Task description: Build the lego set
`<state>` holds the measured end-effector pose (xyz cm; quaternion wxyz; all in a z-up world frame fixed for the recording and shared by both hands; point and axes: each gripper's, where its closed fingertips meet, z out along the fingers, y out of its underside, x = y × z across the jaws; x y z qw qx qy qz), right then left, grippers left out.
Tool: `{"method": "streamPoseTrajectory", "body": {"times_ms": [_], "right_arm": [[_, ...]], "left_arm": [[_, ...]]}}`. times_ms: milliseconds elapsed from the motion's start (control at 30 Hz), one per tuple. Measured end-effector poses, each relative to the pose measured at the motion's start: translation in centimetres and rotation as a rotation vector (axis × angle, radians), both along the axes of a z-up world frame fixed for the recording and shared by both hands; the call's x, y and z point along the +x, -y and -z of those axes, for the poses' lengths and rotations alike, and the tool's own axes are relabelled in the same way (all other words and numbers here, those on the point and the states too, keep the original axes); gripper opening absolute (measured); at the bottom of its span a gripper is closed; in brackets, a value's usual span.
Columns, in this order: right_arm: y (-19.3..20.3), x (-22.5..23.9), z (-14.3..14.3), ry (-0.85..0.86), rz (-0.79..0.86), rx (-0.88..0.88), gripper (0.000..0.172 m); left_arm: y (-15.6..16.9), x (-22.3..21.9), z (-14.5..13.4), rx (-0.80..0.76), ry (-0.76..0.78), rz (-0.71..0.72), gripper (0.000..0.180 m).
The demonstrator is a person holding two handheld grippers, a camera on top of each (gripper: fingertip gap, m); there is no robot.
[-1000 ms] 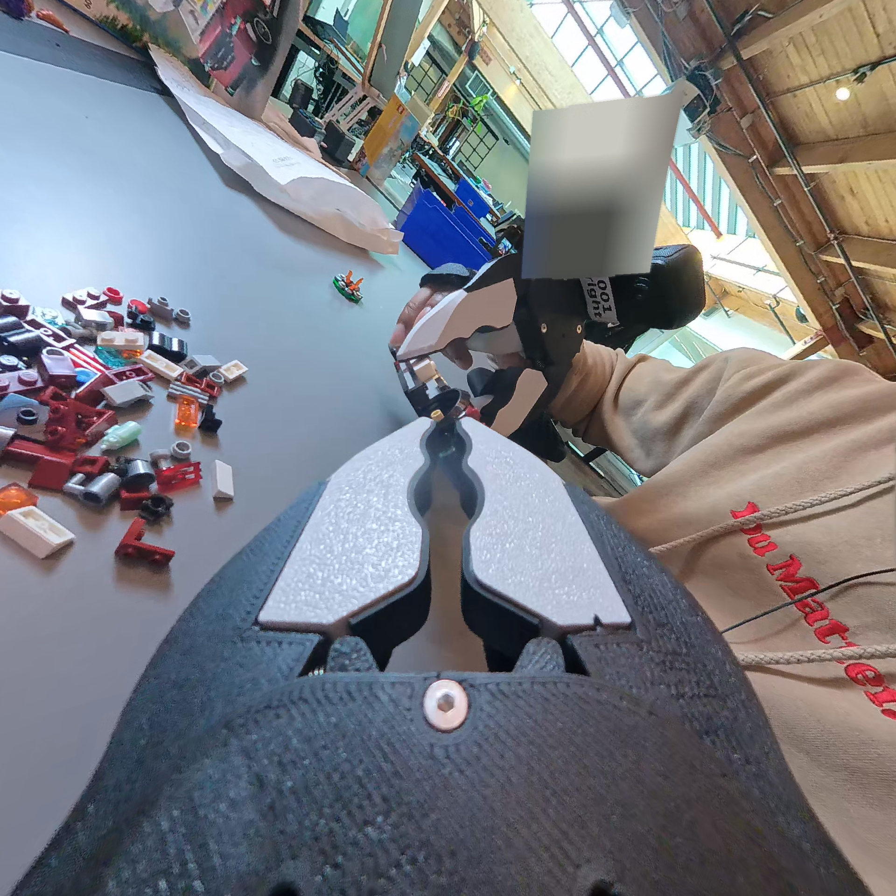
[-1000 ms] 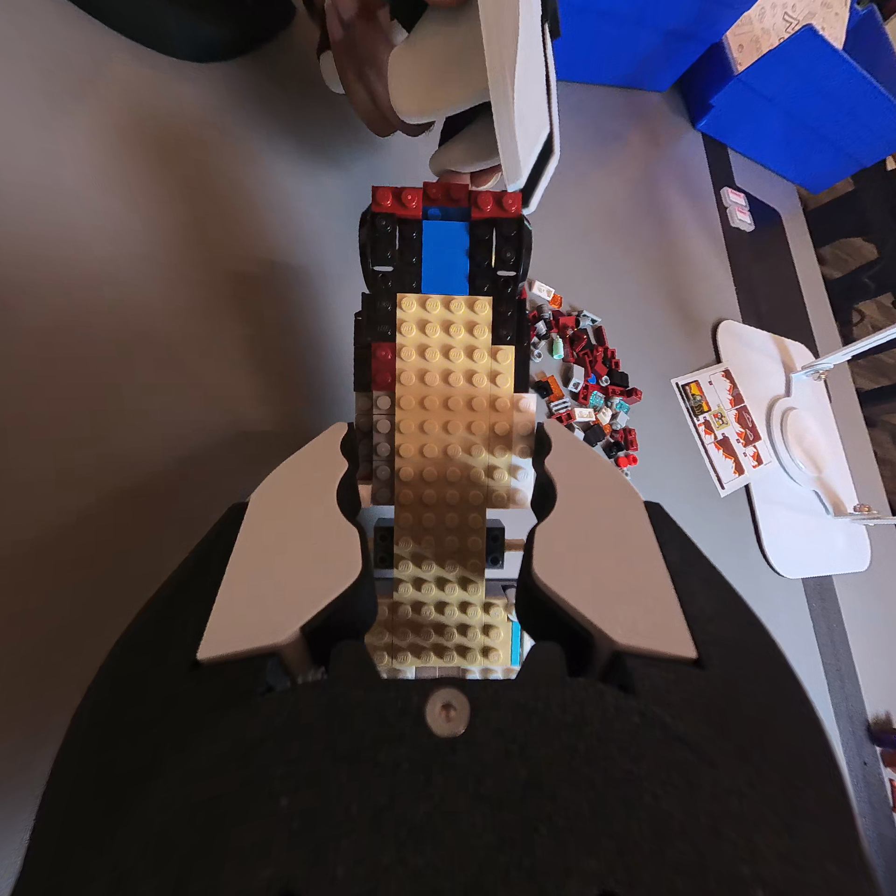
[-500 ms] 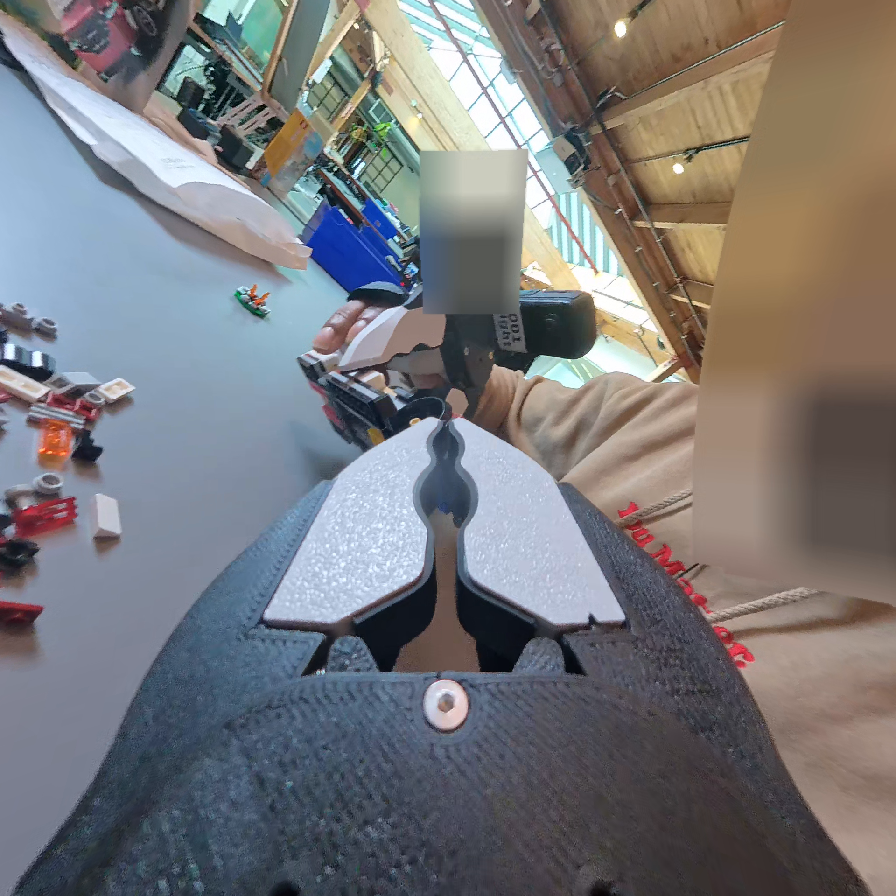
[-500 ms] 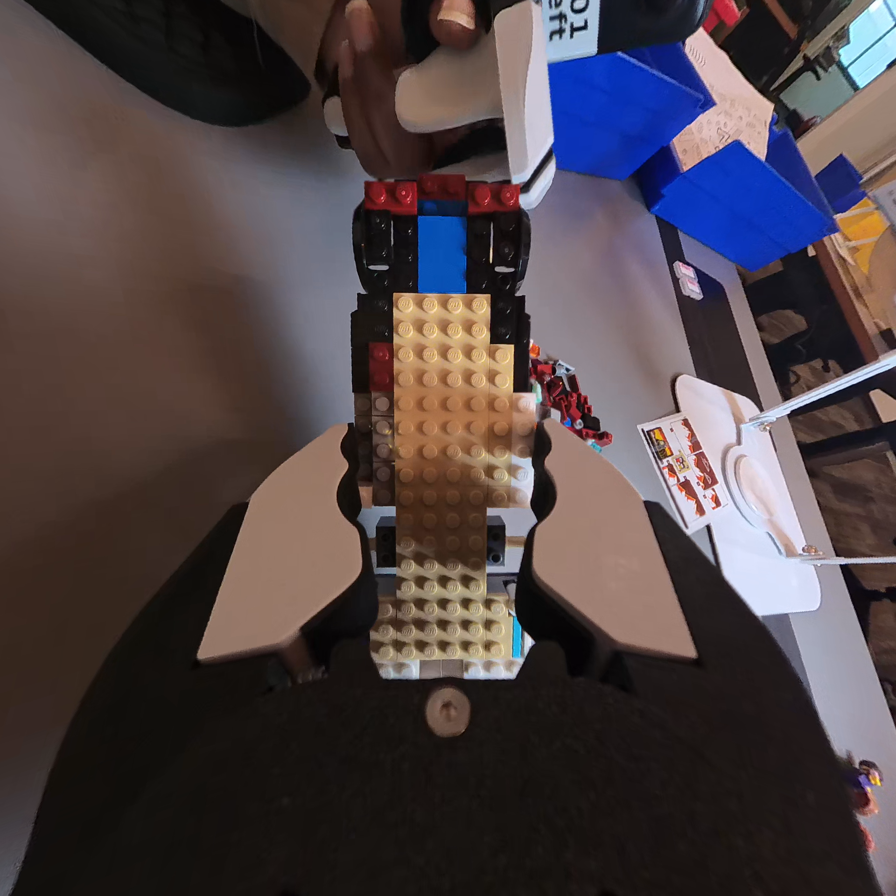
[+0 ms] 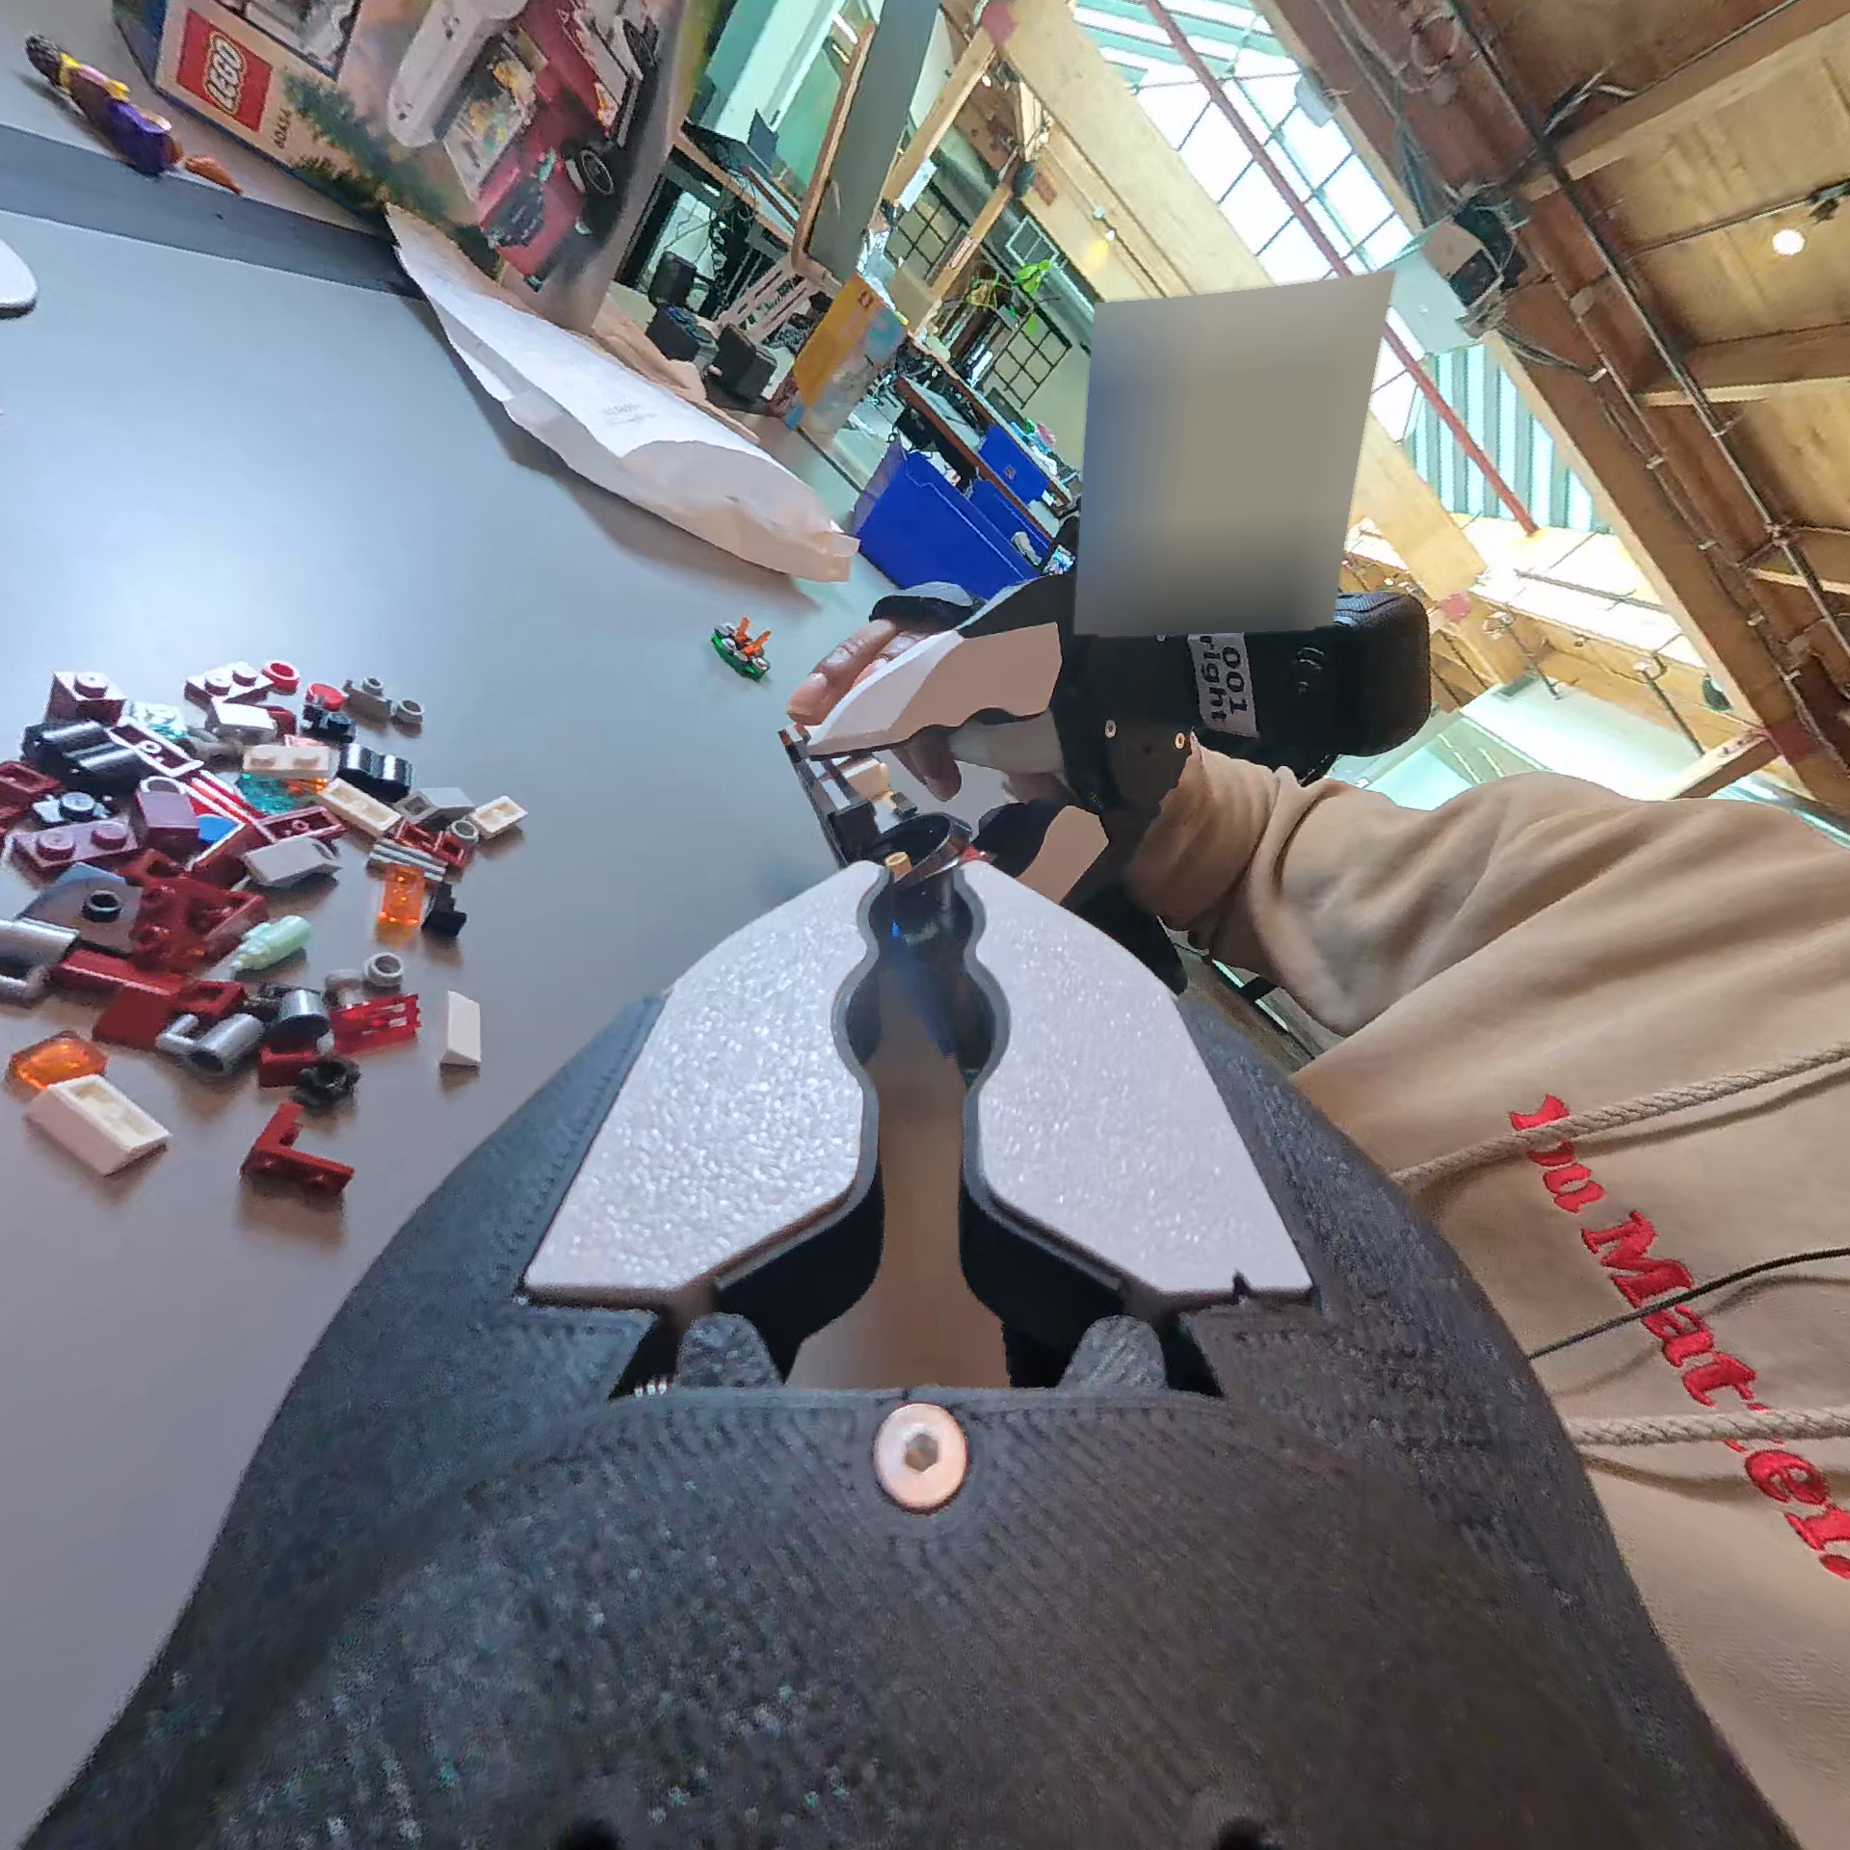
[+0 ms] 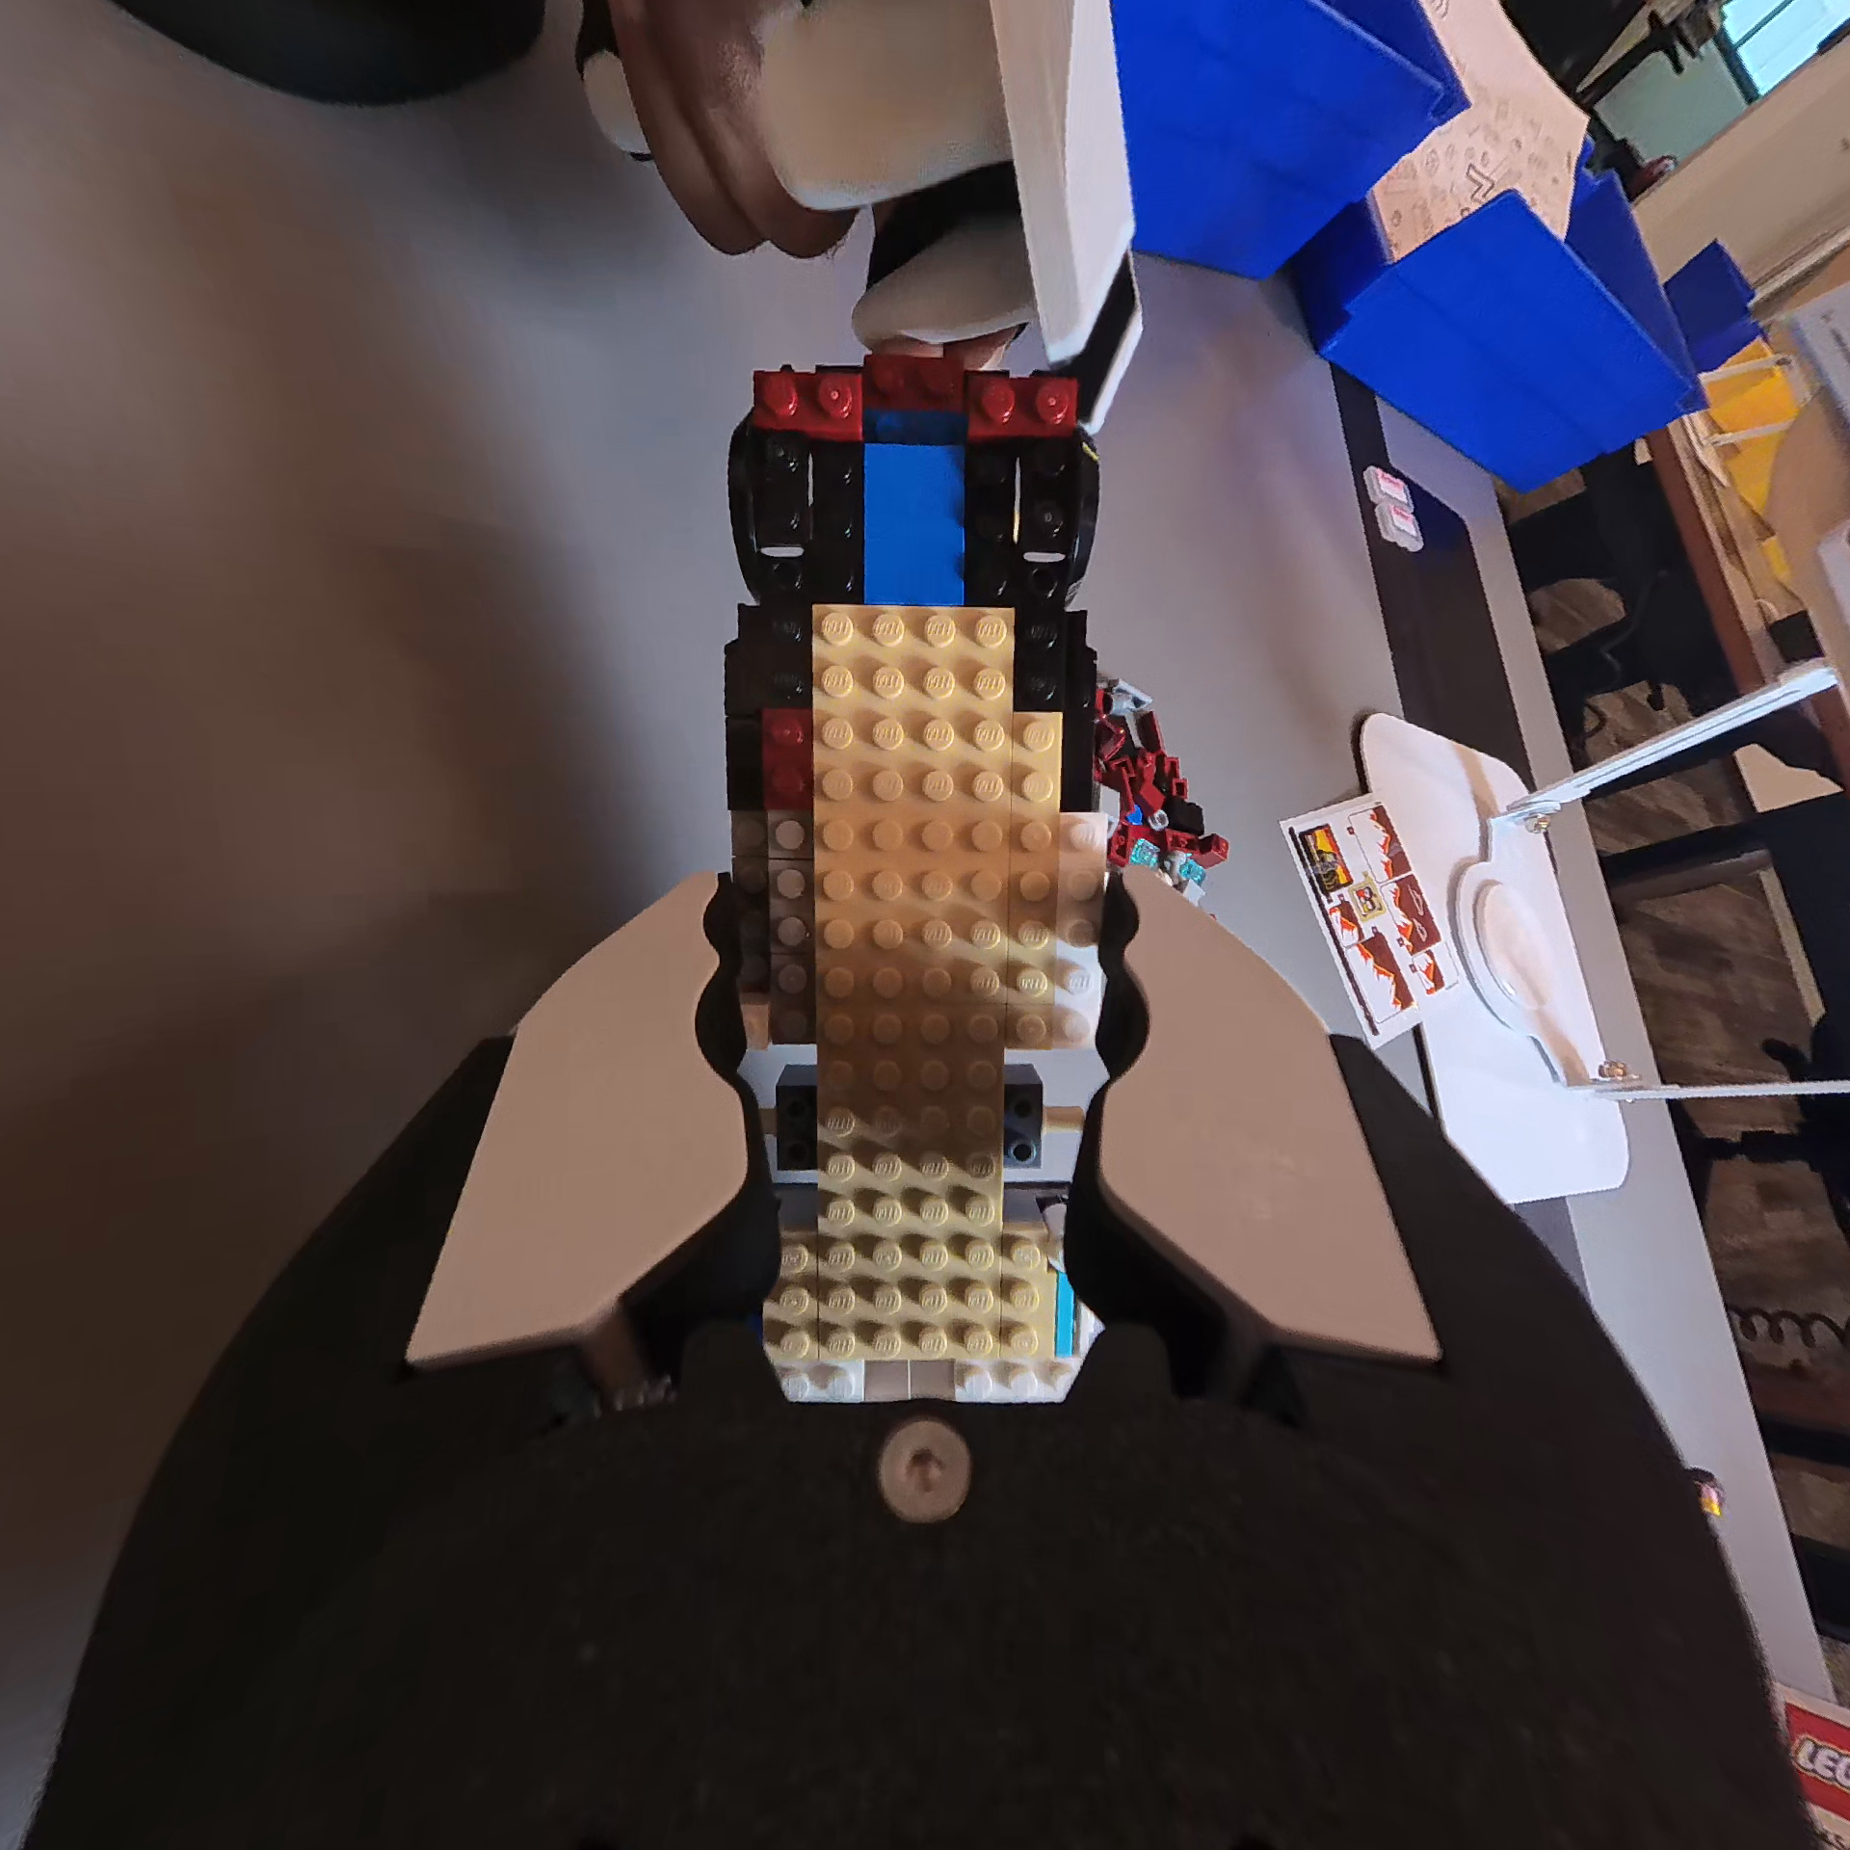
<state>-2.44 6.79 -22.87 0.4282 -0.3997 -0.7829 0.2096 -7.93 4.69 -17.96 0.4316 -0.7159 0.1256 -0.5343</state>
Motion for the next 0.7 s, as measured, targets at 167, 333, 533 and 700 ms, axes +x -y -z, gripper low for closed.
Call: {"method": "streamPoseTrajectory", "body": {"times_ms": [167, 333, 533, 700], "right_arm": [[0.1, -0.2, -0.4, -0.007, 0.005, 0.013, 0.069], [0.1, -0.2, -0.8, -0.004, 0.005, 0.025, 0.069], [0.1, -0.1, -0.6, -0.004, -0.014, 0.007, 0.069], [0.5, -0.4, -0.8, -0.033, -0.065, -0.056, 0.069]], "left_arm": [[-0.4, -0.6, 0.2, -0.015, 0.002, -0.039, 0.007], [-0.4, -0.6, 0.1, -0.013, 0.002, -0.038, 0.009], [-0.1, -0.3, 0.1, -0.023, 0.022, 0.005, 0.008], [0.7, 0.0, -1.1, -0.028, 0.117, 0.064, 0.008]]}}
